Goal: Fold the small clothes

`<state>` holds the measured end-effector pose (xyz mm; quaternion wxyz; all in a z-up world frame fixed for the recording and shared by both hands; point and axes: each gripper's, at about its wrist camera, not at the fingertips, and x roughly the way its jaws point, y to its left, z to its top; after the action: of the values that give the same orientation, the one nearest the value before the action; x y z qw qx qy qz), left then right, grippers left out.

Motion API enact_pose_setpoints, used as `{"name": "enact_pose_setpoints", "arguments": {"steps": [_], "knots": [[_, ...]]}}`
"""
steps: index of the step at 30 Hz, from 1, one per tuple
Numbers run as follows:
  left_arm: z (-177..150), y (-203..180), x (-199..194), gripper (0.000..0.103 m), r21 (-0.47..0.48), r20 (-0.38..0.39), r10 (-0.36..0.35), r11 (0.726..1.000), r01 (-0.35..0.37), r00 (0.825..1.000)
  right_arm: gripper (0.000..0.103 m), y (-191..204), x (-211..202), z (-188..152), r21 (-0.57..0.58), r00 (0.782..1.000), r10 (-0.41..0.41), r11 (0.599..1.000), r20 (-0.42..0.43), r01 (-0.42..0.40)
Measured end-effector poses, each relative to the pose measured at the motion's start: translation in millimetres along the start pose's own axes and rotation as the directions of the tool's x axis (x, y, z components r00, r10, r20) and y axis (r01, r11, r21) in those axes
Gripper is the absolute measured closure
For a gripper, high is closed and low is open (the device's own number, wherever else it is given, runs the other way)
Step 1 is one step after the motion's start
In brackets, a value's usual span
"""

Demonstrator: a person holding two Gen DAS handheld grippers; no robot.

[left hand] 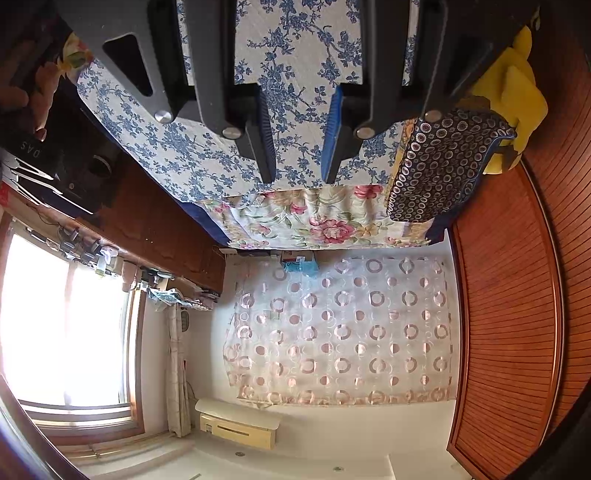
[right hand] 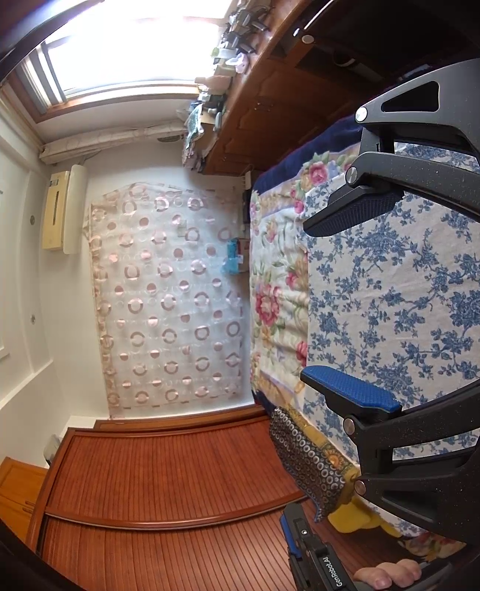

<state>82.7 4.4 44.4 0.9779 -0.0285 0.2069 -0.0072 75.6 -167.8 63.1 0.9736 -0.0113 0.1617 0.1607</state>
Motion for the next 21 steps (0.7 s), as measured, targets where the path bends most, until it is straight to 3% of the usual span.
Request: {"name": "enact_pose_setpoints", "arguments": {"steps": [21], "knots": [[0.5, 6.8, -2.5, 0.079, -0.005, -0.001, 0.0, 1.0, 0.0, 1.0, 0.029, -4.0, 0.3, 1.9, 0.013, 1.0, -0.007, 1.0, -0.004, 0.007]]}}
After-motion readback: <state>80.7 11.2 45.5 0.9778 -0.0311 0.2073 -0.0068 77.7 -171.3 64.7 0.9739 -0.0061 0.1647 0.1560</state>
